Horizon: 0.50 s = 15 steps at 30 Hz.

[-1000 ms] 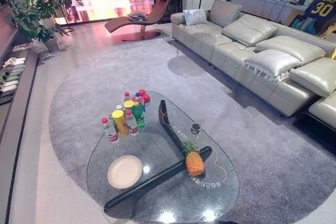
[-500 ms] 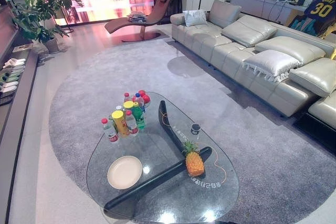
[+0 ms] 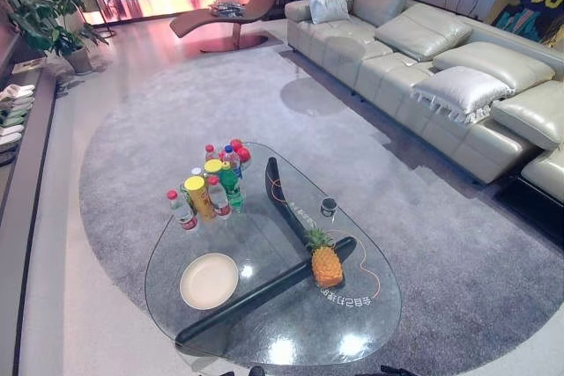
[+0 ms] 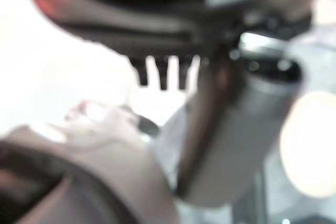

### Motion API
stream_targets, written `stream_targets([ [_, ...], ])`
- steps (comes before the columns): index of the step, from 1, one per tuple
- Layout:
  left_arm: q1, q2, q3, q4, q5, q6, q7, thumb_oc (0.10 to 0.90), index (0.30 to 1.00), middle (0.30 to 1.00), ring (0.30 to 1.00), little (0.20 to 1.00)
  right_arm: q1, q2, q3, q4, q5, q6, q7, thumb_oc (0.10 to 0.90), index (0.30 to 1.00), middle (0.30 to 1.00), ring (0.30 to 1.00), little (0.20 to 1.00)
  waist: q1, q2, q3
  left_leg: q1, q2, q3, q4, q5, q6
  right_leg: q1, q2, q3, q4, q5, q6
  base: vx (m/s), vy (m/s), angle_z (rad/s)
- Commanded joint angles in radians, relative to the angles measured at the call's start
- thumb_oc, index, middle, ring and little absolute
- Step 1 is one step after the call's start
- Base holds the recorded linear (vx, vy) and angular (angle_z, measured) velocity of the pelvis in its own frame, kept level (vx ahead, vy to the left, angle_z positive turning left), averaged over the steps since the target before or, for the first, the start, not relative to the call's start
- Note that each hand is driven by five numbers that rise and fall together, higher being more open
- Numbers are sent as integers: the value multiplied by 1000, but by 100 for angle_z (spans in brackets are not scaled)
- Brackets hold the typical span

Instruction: Pick up the fruit to the plate

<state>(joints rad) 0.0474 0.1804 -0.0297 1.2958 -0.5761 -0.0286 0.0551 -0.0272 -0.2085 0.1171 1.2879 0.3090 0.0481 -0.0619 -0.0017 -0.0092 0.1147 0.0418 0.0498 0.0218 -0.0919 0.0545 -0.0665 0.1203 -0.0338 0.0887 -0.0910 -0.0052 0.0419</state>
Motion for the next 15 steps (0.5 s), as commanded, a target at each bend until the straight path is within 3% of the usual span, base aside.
stream_targets([
  [1, -73, -10, -26, 37, -33, -24, 18, 800, 900, 900, 900, 900, -25, -53, 4, -25, 30, -60, -119, 800, 900, 900, 900, 900, 10, -5, 81, 12, -87, -22, 8, -72, 51, -87, 16, -92, 4, 52, 44, -60, 9, -1],
  [10, -82, -3, -47, 31, -56, -37, 12, 800, 900, 900, 900, 900, -78, -93, -24, -70, 93, -207, -207, 800, 900, 900, 900, 900, 30, -8, 155, -51, -118, -51, 107, -87, 57, -107, 10, -102, 36, 52, 31, -4, 1, 0],
  [15, -75, 12, -70, 7, -62, -39, 8, 800, 900, 900, 900, 900, -133, -126, -21, -183, 129, -293, -272, 800, 900, 900, 900, 900, 40, -5, 199, -83, -125, -64, 122, -85, 61, -143, 14, -101, 73, 41, 28, -20, 3, 7],
])
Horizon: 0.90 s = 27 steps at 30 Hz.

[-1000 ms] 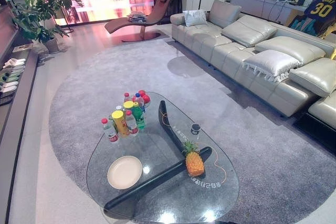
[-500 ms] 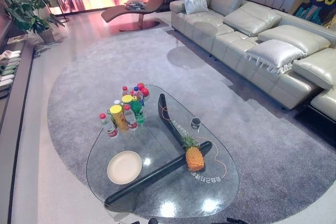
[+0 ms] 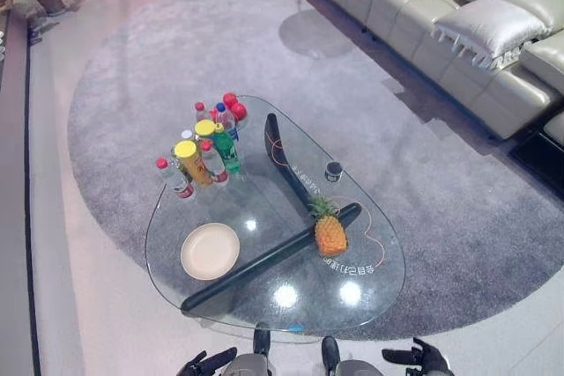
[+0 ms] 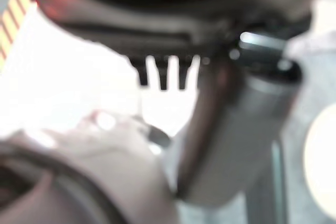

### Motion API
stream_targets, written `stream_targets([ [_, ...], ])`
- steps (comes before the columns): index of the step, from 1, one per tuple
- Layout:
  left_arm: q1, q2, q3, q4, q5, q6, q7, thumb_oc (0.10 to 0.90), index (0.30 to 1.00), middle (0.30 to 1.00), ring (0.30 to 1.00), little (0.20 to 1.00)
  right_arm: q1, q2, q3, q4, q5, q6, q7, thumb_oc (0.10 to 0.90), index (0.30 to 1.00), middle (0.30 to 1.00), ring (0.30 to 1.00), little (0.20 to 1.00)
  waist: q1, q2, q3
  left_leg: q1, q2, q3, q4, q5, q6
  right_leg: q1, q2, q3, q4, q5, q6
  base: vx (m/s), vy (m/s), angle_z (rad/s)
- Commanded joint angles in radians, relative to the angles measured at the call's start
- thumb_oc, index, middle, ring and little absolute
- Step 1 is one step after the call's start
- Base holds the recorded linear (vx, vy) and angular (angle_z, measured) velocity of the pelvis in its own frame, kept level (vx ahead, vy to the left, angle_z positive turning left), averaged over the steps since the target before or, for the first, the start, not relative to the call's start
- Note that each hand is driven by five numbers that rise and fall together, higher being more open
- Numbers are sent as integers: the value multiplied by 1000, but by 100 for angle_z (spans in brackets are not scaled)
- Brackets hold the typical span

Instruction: Pick up the fruit to the plate

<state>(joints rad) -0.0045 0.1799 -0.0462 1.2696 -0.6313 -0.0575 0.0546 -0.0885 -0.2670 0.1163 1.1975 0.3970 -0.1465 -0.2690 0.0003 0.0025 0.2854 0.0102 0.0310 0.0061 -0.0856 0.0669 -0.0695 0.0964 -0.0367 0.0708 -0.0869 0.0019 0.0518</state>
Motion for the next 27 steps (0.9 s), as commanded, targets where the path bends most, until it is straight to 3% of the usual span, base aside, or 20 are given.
stream_targets([
  [1, -20, 15, -59, 25, -12, -13, 9, 800, 900, 900, 900, 900, -80, -75, -16, -135, 48, -109, -82, 800, 900, 900, 900, 900, 39, -17, 39, -61, -107, -49, 121, -97, 64, -127, 16, -82, 75, 32, 18, -35, 5, 8],
  [11, -20, 44, -93, -49, -63, -32, 6, 800, 900, 900, 900, 900, -147, -171, 27, -587, -1, -121, -193, 800, 900, 900, 900, 900, 36, -19, 118, -181, -119, -44, 213, -112, 75, -235, 14, -87, 158, 10, 14, -43, 22, 0],
  [15, -38, 48, -104, -62, -105, -52, -2, 800, 900, 900, 900, 900, -199, -190, 33, -706, -54, -145, -212, 800, 900, 900, 900, 900, 36, -19, 145, -238, -124, -47, 246, -115, 81, -292, 15, -90, 188, 5, 10, -82, 35, 1],
  [27, -81, 36, -138, -111, -183, -71, -12, 800, 900, 900, 900, 900, -359, -188, 64, -972, -143, -90, -292, 800, 900, 900, 900, 900, 54, -20, 215, -379, -144, -60, 342, -119, 80, -418, 14, -107, 263, -11, -6, -51, 49, 1],
])
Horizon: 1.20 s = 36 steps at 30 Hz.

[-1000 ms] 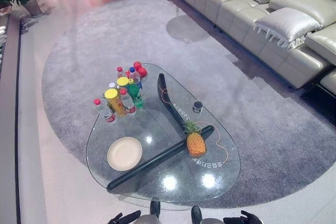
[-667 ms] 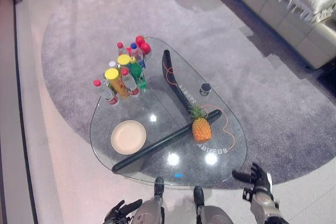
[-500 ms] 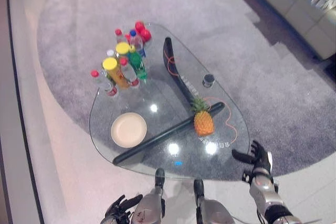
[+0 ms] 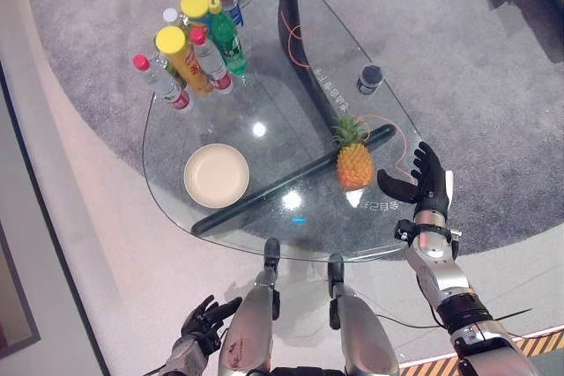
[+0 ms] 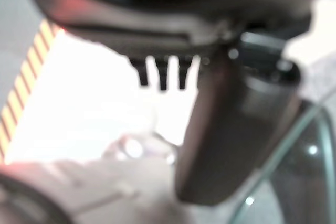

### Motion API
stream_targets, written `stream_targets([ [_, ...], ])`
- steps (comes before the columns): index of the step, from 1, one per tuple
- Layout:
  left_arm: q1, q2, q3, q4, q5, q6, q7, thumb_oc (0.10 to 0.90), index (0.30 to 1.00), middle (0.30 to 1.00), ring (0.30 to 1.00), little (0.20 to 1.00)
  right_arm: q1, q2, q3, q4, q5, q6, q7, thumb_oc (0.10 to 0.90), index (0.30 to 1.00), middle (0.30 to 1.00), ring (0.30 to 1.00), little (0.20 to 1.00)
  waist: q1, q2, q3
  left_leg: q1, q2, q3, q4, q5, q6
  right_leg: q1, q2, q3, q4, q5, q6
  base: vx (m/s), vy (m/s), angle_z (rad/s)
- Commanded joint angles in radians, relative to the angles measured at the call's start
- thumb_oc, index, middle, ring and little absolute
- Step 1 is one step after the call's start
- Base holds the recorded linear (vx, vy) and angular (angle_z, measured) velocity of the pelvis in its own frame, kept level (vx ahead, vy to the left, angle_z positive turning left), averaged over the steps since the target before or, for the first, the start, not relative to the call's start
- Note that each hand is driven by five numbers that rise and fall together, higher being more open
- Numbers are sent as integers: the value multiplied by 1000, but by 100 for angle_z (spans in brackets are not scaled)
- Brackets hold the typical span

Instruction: Pick up the fruit to the plate

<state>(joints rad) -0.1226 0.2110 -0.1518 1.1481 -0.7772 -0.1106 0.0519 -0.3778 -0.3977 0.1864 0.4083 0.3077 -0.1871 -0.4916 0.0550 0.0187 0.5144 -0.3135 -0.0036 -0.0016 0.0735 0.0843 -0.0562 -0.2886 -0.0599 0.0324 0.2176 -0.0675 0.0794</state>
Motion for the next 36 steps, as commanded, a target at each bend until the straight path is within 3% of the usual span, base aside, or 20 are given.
stream_targets([
  [1, 35, 5, -36, 8, -42, -19, -11, 800, 900, 900, 900, 900, -80, -55, -3, -192, -58, -46, -78, 800, 900, 900, 900, 900, 1, -35, -9, -61, -111, -52, 187, -136, 66, -40, 37, -70, -37, 58, -34, -35, 48, 7],
  [13, 23, -3, -70, -34, -92, -13, 5, 800, 900, 900, 900, 900, -160, -29, 25, -259, -39, -9, -112, 800, 900, 900, 900, 900, 18, -31, 6, -103, -118, -46, 180, -124, 70, -91, 35, -75, -34, 68, -30, -17, 45, 5],
  [26, 7, -5, -112, -66, -133, -17, 23, 800, 900, 900, 900, 900, -204, -30, 54, -186, -80, 52, -286, 800, 900, 900, 900, 900, 29, -33, 6, -160, -122, -44, 185, -120, 74, -159, 27, -90, -18, 81, -18, -1, 14, 4],
  [36, 0, -4, -131, -94, -159, -16, 28, 800, 900, 900, 900, 900, -239, -51, 82, -155, -65, 64, -304, 800, 900, 900, 900, 900, 39, -29, 6, -203, -130, -49, 183, -108, 75, -210, 23, -97, -5, 89, -11, 4, 10, 0],
])
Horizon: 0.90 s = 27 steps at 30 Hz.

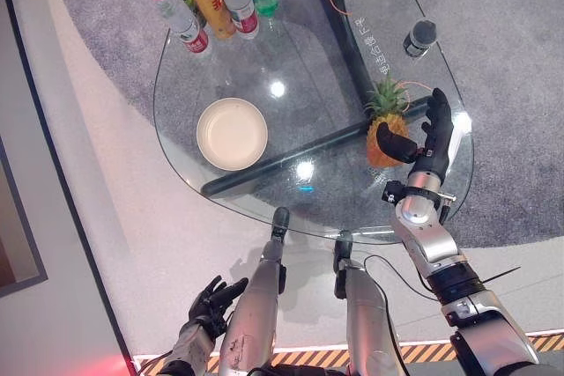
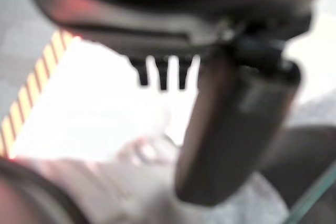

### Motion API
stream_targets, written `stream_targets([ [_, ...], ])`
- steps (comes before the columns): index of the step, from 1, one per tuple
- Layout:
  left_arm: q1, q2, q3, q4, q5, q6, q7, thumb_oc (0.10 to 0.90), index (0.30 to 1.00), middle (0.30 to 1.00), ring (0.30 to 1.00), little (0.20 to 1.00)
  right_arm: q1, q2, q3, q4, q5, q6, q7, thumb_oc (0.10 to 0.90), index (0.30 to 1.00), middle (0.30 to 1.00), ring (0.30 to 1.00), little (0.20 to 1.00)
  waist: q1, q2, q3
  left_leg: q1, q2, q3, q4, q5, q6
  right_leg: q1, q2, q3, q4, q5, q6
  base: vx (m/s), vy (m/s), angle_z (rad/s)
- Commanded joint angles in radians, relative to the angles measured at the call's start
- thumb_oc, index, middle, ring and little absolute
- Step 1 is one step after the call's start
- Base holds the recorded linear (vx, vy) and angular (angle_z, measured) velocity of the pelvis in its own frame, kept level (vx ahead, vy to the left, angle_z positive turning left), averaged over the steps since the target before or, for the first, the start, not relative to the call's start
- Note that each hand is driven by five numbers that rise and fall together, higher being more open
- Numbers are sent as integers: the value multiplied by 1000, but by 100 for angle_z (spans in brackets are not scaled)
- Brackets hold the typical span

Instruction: Pick up the fruit to the plate

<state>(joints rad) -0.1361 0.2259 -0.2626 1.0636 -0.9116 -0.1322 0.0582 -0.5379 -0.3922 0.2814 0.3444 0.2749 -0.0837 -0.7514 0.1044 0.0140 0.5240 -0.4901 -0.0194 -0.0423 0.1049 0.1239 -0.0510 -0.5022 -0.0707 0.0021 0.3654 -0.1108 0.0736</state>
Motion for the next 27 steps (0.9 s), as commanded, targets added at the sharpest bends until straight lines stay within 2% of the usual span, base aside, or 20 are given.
stream_targets([
  [1, 12, -17, -23, -13, -26, 9, 24, 800, 900, 900, 900, 900, -84, -57, -13, -83, -15, -38, -43, 800, 900, 900, 900, 900, -9, -24, -4, -32, -114, -8, 153, -146, 69, -2, 33, -69, -150, 133, -4, 0, 0, 0],
  [12, 2, -18, -51, -36, -62, -11, 24, 800, 900, 900, 900, 900, -103, -29, 6, 36, 117, -27, -84, 800, 900, 900, 900, 900, 2, -15, -4, -85, -118, -12, 149, -130, 69, -70, 29, -85, -130, 140, -2, 2, 15, 5],
  [27, 2, -20, -72, -58, -96, -23, 19, 800, 900, 900, 900, 900, -127, -16, 21, 128, 169, 29, -173, 800, 900, 900, 900, 900, 7, -6, -4, -110, -119, -17, 146, -124, 70, -102, 29, -85, -127, 150, 1, 0, 0, 0],
])
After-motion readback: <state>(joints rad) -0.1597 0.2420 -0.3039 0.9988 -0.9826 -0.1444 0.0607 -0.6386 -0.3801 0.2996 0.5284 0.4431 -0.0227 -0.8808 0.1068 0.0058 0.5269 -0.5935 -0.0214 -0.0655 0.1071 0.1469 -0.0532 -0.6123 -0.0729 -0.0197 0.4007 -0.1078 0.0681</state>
